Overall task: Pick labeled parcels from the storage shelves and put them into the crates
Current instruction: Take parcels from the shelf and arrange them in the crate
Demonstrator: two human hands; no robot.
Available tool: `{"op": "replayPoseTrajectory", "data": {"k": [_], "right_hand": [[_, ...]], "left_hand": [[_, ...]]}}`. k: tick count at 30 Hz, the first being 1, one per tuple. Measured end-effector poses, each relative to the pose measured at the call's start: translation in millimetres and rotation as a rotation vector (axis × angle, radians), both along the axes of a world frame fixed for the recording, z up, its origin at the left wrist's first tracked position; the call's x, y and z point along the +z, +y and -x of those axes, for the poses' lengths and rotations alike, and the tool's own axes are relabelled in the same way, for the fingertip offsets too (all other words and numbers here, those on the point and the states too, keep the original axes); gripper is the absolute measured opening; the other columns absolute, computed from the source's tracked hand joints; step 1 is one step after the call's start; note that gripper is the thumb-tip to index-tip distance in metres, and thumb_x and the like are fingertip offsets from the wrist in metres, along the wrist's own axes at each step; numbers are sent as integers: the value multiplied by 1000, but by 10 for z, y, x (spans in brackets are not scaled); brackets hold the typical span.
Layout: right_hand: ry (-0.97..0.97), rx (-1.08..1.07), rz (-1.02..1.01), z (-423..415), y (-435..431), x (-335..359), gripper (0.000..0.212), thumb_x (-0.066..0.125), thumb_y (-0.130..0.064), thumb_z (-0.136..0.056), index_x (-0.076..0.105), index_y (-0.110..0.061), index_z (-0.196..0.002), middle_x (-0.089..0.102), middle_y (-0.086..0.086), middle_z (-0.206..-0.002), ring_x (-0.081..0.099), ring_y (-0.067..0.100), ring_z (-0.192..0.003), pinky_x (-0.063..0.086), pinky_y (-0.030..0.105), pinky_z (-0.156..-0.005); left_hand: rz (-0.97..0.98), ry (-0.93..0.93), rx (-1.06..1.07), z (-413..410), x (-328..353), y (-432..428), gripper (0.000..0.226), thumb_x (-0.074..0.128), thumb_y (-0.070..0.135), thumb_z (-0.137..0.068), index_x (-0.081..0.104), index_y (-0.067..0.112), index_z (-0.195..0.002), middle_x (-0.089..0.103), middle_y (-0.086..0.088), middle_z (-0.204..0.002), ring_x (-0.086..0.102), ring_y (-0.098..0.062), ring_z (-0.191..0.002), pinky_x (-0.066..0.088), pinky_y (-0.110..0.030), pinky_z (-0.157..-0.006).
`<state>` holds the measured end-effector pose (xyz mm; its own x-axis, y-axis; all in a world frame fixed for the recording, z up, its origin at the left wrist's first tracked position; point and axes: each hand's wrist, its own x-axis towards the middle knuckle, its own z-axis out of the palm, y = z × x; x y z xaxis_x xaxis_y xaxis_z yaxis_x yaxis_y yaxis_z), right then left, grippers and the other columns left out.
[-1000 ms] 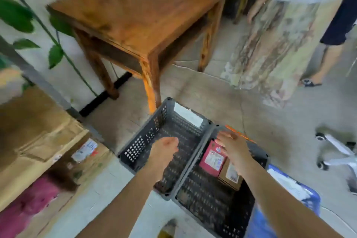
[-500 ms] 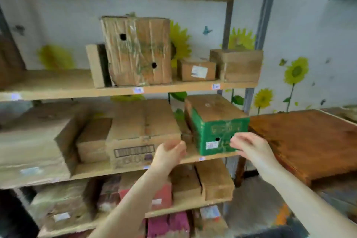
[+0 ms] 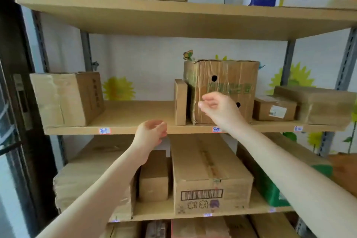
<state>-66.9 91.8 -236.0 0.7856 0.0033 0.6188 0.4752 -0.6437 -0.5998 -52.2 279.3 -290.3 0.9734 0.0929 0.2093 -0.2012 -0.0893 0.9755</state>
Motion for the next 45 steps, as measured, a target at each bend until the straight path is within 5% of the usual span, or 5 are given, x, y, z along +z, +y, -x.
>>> {"op": "replayPoseTrajectory", "data": {"k": [12,18,22,31,45], "right_hand": [[-10,-287,533,-843,636,544,23,30,-12,-99,44,-6,-82,45,5,-68,49,29,-72,36,31,-55],[137,73,96,-1060,702,259,35,28,-16,-100,45,-10,-131,59,8,-121,56,25,-111,44,36,-94],[164,250,-103,-1101,766,-50,34,36,-17,-99,46,-13,-132,58,2,-126,53,12,-114,42,28,-99],[355,349,-558,-1078,1141,-152,48,60,-23,-89,45,-13,-134,61,2,-116,61,19,-103,54,39,-82],[129,-144,-560,784,219,-749,29,65,-14,-84,57,-17,-111,65,-1,-110,61,16,-107,49,35,-94]], "left_hand": [[-27,-45,19,-786,275,42,39,47,27,-95,49,10,-130,60,-3,-100,61,-22,-101,50,-33,-87],[-30,-54,51,-1126,739,-16,55,54,56,-83,57,6,-108,61,-6,-97,62,-25,-95,57,-38,-71],[43,-74,172,-1175,639,207,16,62,19,-81,57,7,-71,61,-10,-73,65,-29,-76,58,-40,-65],[586,-46,84,-769,235,1088,26,54,20,-82,56,18,-107,56,-5,-100,55,-20,-84,50,-27,-51],[397,-64,-412,134,-583,156,17,57,14,-74,43,20,-66,49,7,-60,46,-10,-58,37,-24,-52]]}}
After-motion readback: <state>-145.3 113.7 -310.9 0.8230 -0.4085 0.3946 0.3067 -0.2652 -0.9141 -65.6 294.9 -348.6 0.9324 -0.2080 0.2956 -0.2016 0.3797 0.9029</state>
